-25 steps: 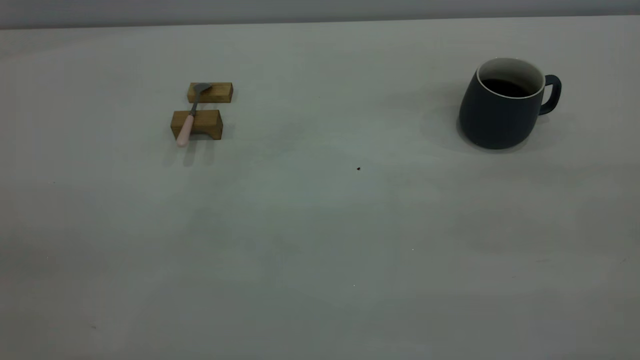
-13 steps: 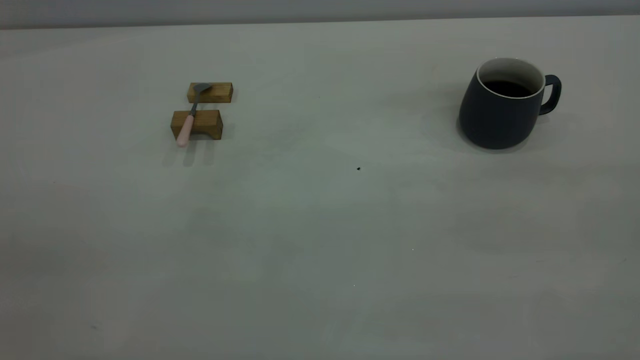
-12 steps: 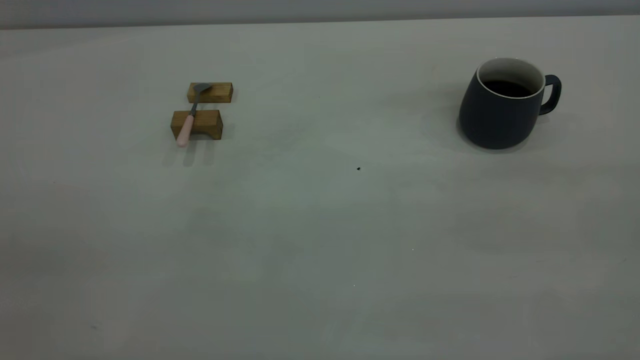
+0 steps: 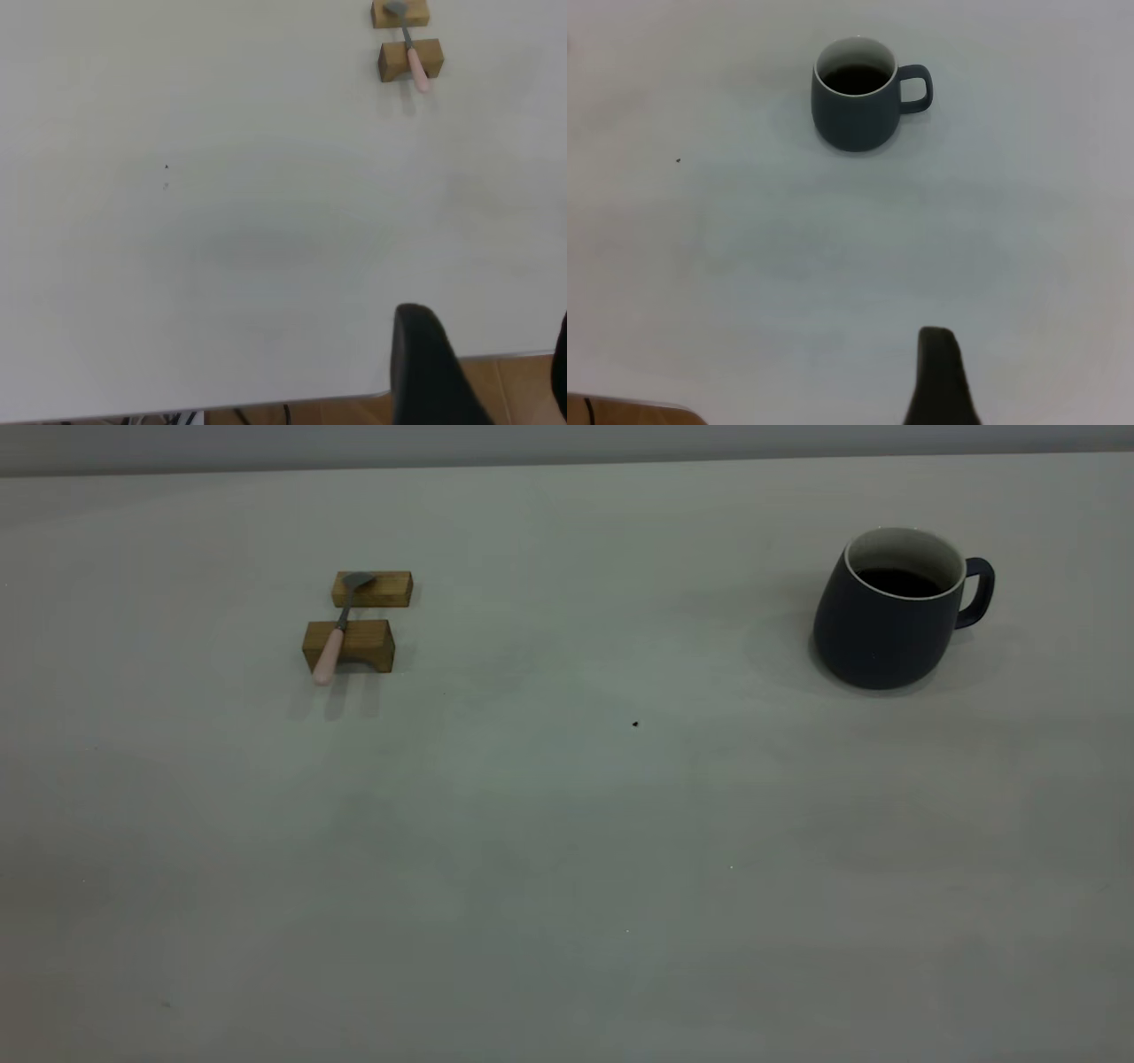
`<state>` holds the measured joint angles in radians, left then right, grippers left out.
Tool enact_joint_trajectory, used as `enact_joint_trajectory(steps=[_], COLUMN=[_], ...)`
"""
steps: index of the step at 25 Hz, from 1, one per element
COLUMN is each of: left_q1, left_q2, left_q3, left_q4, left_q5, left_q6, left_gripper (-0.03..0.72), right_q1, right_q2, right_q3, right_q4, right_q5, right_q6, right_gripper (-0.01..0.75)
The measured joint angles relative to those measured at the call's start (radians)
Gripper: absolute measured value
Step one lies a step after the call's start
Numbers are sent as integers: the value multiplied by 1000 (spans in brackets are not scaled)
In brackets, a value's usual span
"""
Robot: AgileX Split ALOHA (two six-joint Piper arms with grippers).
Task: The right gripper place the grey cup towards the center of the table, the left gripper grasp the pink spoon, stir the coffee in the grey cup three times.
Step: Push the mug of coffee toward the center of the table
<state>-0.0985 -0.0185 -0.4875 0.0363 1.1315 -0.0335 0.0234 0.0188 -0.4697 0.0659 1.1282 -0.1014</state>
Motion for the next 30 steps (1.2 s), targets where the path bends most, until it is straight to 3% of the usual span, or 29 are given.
enact_joint_trajectory(steps=[8, 14, 25, 30], left_q1=[0, 0, 0, 0], left_q2=[0, 0, 0, 0], left_q3=[0, 0, 0, 0], left_q4=[0, 0, 0, 0], left_q5=[0, 0, 0, 0], left_q6=[0, 0, 0, 0], left_gripper=[413, 413, 413, 413], right_q1=[0, 0, 0, 30], right_q2=[39, 440, 1074, 1361], right_q3=[-21, -117, -202, -283], right_q4=[-6, -45, -112, -100], right_q5=[-4, 36, -347, -404], right_q6=[7, -42, -304, -405], right_gripper=[591, 591, 591, 591])
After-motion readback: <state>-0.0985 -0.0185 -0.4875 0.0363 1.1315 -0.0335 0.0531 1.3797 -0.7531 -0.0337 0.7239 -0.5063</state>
